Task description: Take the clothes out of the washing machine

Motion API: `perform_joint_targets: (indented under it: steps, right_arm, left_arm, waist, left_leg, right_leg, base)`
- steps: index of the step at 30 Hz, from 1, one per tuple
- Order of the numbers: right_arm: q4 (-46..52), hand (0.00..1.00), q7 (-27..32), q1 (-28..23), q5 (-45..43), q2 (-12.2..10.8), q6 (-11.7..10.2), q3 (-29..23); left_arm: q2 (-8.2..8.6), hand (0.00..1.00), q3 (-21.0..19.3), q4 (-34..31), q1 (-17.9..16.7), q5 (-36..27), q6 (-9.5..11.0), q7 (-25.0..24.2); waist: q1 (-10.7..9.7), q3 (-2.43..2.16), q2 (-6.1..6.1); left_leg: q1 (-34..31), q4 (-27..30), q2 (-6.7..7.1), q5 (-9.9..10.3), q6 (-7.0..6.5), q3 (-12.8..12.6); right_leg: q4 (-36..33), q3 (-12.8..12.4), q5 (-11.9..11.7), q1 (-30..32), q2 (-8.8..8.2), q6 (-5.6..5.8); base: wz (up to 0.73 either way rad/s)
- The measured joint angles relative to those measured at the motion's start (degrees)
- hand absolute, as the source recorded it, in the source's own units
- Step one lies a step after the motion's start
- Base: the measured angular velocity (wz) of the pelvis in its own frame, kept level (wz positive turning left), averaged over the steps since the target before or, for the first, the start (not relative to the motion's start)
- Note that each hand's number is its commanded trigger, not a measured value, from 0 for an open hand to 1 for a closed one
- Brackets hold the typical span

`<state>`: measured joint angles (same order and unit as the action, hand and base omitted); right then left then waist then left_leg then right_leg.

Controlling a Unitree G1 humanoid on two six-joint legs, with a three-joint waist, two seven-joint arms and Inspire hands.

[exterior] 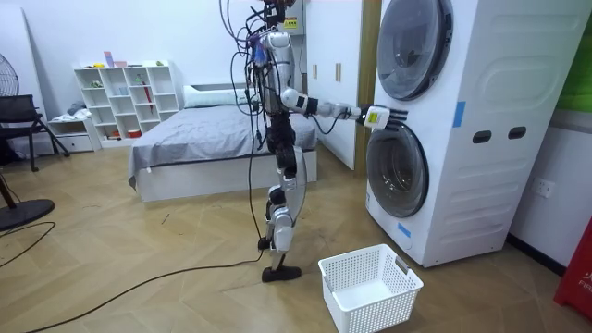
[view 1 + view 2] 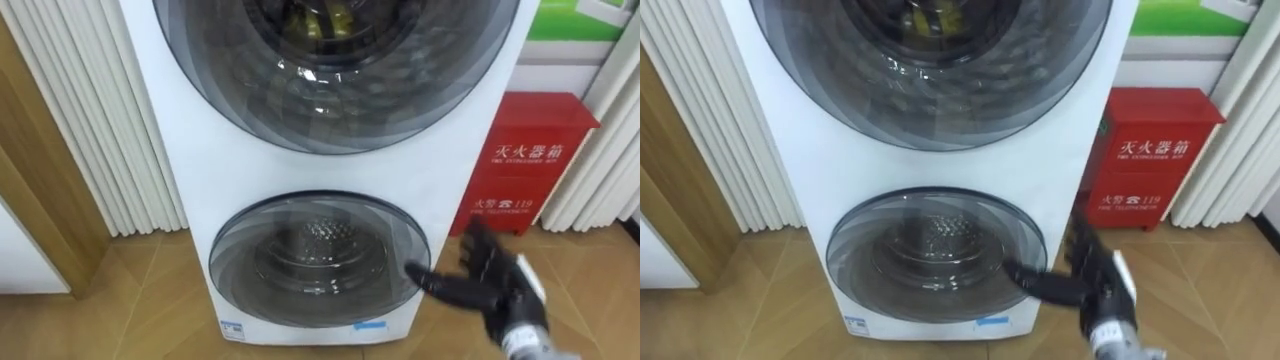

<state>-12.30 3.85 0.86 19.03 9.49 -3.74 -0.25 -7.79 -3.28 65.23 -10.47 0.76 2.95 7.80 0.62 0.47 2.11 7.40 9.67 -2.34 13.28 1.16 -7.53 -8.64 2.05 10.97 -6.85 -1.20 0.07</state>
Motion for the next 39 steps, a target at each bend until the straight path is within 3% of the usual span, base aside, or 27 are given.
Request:
perform_joint_targets:
  steps: [8, 10, 13, 23, 27, 29, 30, 31, 32, 33, 34, 35, 36, 39]
  right_arm:
    - [13.5, 0.0, 3.1, 1.7, 1.2, 3.8, 0.0, -2.3]
    - [15.8, 0.0, 4.0, 4.1, 2.2, 4.9, 0.0, -3.0]
    - [16.4, 0.0, 5.0, 7.5, 2.7, 5.8, 0.0, -3.5]
    - [17.6, 0.0, 4.9, 8.8, 2.9, 6.9, 0.0, -3.5]
    - [17.5, 0.0, 5.4, 10.6, 3.3, 8.4, 0.1, -3.4]
    - [17.1, 0.0, 5.4, 12.0, 4.3, 9.6, 0.2, -3.4]
    - [16.8, 0.0, 5.6, 12.8, 4.4, 9.7, 0.6, -3.4]
    - [16.9, 0.0, 5.5, 14.1, 4.3, 9.6, 0.8, -2.6]
    - [17.1, 0.0, 5.6, 15.1, 4.2, 9.6, 0.9, -2.1]
    - [16.7, 0.0, 6.3, 16.5, 4.2, 10.3, 0.7, -1.6]
    - [15.5, 0.0, 7.9, 16.6, 4.2, 10.6, 0.6, -1.8]
    - [14.6, 0.0, 8.5, 17.0, 4.2, 10.7, 0.7, -2.0]
    - [12.6, 0.0, 8.9, 18.2, 4.2, 10.7, 0.7, -1.8]
    - [9.7, 0.0, 7.8, 20.8, 4.4, 10.7, 0.7, -1.6]
  left_arm:
    - [-0.43, 0.0, -0.1, -1.6, -1.7, 2.7, -0.1, 0.0]
    - [-0.5, 0.0, -0.3, -1.6, -1.7, 2.7, -0.1, 0.0]
    - [-0.88, 0.0, -0.3, -1.6, -1.7, 2.7, -0.1, 0.1]
    - [-0.96, 0.0, -0.3, -2.1, -1.8, 2.8, -0.2, 0.1]
    - [-1.24, 0.0, 0.2, -3.4, -1.6, 4.0, -1.3, -0.1]
    - [-1.29, 0.0, 0.2, -3.4, -1.5, 4.0, -1.8, -0.3]
    - [-1.68, 0.0, 0.2, -3.4, -1.3, 5.1, -1.8, -0.6]
    - [-3.06, 0.0, -0.5, -3.4, -1.7, 6.8, -1.9, -0.6]
    - [-3.78, 0.0, -1.3, -3.4, -1.9, 7.8, -2.0, -0.6]
    - [-4.19, 0.0, -2.3, -2.7, -2.1, 10.0, -2.9, -0.5]
    - [-4.12, 0.0, -1.5, -3.0, -1.8, 10.9, -3.5, -0.4]
    - [-3.96, 0.0, -0.7, -3.2, -1.7, 11.2, -3.7, -0.5]
    - [-3.62, 0.0, 0.3, -3.7, -1.5, 11.5, -3.9, -0.5]
    - [-3.63, 0.0, 1.2, -4.6, -0.4, 11.9, -5.5, -0.5]
  waist:
    - [0.3, -0.52, 0.24]
    - [0.6, -0.62, 0.47]
    - [1.1, -0.52, 1.02]
    - [1.5, -0.43, 1.5]
    - [1.5, -0.31, 1.67]
    - [1.6, -0.12, 1.31]
    - [2.0, 0.49, 0.47]
    - [2.7, 0.43, 1.13]
    - [2.9, 0.25, 2.26]
    - [1.7, 0.62, 3.19]
    - [0.9, 0.58, 3.18]
    - [0.9, 0.59, 3.17]
    - [1.0, 0.59, 2.92]
    - [1.6, 0.46, 3.05]
  left_leg:
    - [-0.8, -0.3, -0.11, 0.0, 0.0, 0.1]
    - [-0.5, -0.4, -0.13, 0.0, 0.0, 0.2]
    - [-0.1, -0.4, -0.23, 0.0, 0.0, 0.3]
    - [-0.2, -0.6, -0.25, 0.0, 0.0, 0.8]
    - [-0.4, -0.7, -0.26, 0.0, -0.01, 3.0]
    - [0.6, -1.5, -1.11, -0.2, -0.1, 6.2]
    - [1.7, -2.0, -3.22, -0.4, -0.3, 11.1]
    - [1.2, -1.8, -4.69, -0.3, -0.18, 13.8]
    - [0.4, -1.6, -4.8, -0.2, 0.26, 13.7]
    - [0.3, -1.0, -5.56, 1.5, 3.29, 13.2]
    - [0.6, -1.1, -6.32, 1.5, 3.76, 10.0]
    - [0.8, -1.4, -6.31, 1.1, 3.81, 8.3]
    - [0.7, -2.1, -6.35, 0.9, 3.5, 4.7]
    - [0.0, -2.0, -5.35, 0.5, 2.73, 3.9]
  right_leg:
    - [-0.3, -0.3, -0.1, 1.1, 0.15, 0.05]
    - [-0.2, -0.5, -0.1, 1.0, 0.18, 0.05]
    - [-0.1, -0.4, -0.1, 0.7, 0.29, 0.05]
    - [-0.1, 0.2, -0.1, 0.8, 0.31, 0.05]
    - [-0.5, 1.5, -0.1, 1.0, 0.37, 0.05]
    - [-4.4, 3.3, 0.0, 2.6, 1.02, 0.11]
    - [-9.7, 4.9, 1.8, 6.6, 2.42, -0.39]
    - [-3.2, 2.7, 0.6, 10.1, 5.24, -3.17]
    - [0.8, 3.1, -3.4, 11.4, 5.8, -3.84]
    - [0.7, 6.4, -10.5, 12.6, 5.71, -5.02]
    - [0.1, 8.0, -10.5, 11.8, 5.86, -5.04]
    - [0.1, 8.0, -10.5, 11.3, 5.84, -5.03]
    - [0.1, 8.1, -10.5, 10.6, 5.85, -4.94]
    - [0.1, 9.0, -10.2, 10.8, 5.25, -4.61]
  base:
    - [-0.07]
    - [-0.08]
    - [-0.05]
    - [0.01]
    - [0.03]
    - [-0.13]
    - [-0.68]
    - [-0.85]
    - [-0.6]
    - [0.05]
    - [0.33]
    - [0.38]
    - [0.32]
    - [0.26]
